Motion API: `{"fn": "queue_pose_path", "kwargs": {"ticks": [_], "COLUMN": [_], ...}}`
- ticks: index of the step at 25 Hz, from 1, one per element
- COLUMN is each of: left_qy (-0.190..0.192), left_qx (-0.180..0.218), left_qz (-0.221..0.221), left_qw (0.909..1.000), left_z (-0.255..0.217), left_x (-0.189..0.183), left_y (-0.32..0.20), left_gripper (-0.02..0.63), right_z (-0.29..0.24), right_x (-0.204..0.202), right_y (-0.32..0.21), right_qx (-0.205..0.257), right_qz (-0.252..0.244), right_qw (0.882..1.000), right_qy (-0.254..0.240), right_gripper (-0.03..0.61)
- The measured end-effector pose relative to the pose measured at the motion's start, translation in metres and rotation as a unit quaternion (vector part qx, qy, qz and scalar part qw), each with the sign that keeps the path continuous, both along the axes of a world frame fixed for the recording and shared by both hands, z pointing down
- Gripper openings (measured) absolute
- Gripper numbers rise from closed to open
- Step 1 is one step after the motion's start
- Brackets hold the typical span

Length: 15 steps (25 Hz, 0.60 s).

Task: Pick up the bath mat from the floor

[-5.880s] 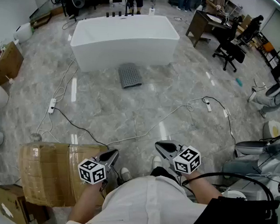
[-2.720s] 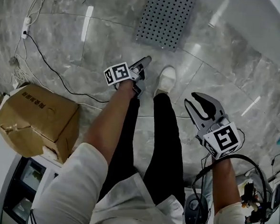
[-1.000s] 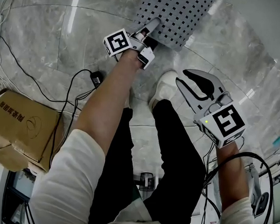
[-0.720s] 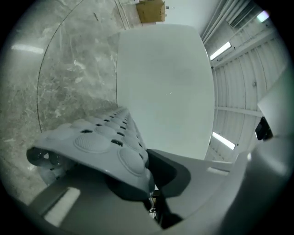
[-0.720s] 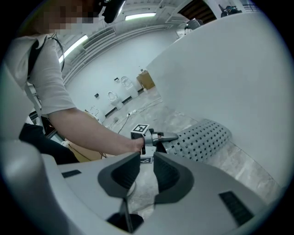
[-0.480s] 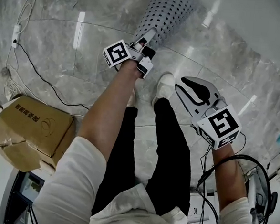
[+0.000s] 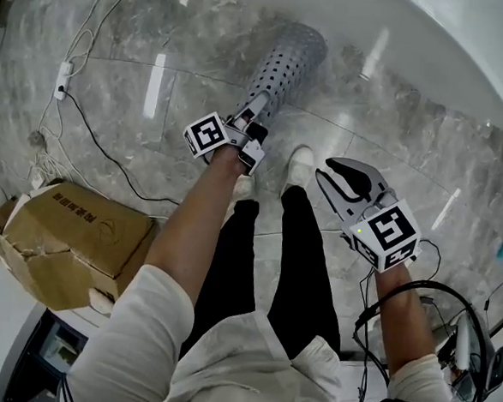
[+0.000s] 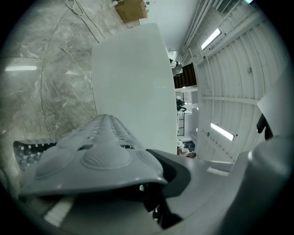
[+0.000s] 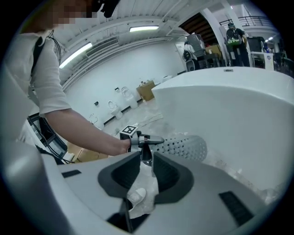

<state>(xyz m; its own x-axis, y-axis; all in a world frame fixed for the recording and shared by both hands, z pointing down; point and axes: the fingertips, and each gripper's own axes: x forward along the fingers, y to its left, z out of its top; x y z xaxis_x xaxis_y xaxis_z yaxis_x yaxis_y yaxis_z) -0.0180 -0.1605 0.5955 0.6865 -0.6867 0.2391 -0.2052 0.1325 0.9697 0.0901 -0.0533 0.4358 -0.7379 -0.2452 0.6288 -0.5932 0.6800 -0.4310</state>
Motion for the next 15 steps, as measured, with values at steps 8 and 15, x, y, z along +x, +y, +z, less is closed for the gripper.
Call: {"fn": "queue_pose_path", "kwargs": {"ticks": [8,15], "left_qy": [0.028,0.057], "left_qx": [-0.003,0.03], "left_qz": [-0.011,-0.005], "left_qw": [0.9995,0.9979], "left_z": [-0.105,-0.228], "left_x": [-0.014,-0.036], "left_y": [0.034,0.055], "left_gripper": [0.015,0.016], "right_z": [-0.091,-0.175], "right_x": [-0.022,-0.038], "right_y": [0.014,0.026], "right_qx": [0.016,0.028], "right_qz": [-0.01,0.009], "right_qw": [1.0,1.0], "right_qy": [0.001,0.006], "right_gripper": [0.069,0.028]}}
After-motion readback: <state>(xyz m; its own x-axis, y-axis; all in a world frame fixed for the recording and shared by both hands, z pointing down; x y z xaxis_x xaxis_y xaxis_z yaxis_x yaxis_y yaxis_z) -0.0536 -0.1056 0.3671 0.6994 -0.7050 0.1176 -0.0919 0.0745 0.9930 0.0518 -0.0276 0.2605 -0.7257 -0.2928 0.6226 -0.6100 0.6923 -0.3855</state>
